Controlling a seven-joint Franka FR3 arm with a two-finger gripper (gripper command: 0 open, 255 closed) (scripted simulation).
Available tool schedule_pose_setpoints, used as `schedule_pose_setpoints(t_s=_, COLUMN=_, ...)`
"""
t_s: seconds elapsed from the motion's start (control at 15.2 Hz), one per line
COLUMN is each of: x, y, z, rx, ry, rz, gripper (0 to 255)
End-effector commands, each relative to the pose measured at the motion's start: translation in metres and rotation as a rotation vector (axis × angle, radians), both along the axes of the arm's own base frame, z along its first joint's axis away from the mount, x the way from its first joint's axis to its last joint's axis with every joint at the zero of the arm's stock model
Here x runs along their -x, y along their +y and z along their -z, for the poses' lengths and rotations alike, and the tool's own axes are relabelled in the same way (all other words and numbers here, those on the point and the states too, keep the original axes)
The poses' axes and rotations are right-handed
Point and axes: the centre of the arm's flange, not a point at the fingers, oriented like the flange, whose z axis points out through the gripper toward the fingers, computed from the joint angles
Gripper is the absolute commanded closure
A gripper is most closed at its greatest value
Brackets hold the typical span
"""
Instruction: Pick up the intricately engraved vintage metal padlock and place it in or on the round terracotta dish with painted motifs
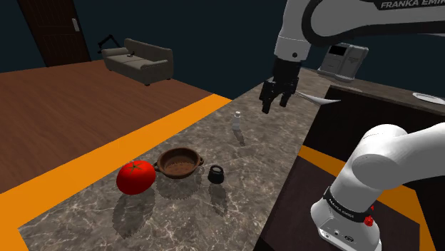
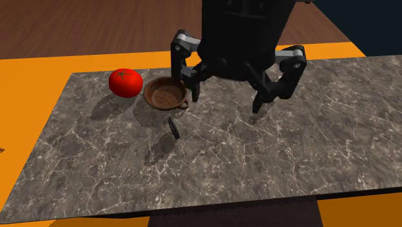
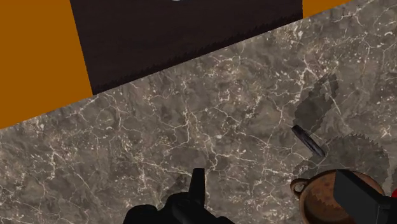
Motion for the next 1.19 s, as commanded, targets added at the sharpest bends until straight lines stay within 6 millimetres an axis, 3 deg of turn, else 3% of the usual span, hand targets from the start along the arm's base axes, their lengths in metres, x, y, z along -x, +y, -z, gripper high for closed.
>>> schedule_pose_setpoints(t_s=0.0, x=-0.002, y=0.016, z=0.022, rx=0.008, ry=-0.010, rz=0.045, gripper=0)
schedule_pose_setpoints(t_s=0.53, x=-0.023, y=0.083, z=0.105, rx=0.043, ry=-0.040, rz=0.208, gripper=0)
schedule_pose_setpoints(t_s=1.12, x=-0.062, y=0.149, z=0.200, rx=0.083, ry=-0.074, rz=0.391, gripper=0)
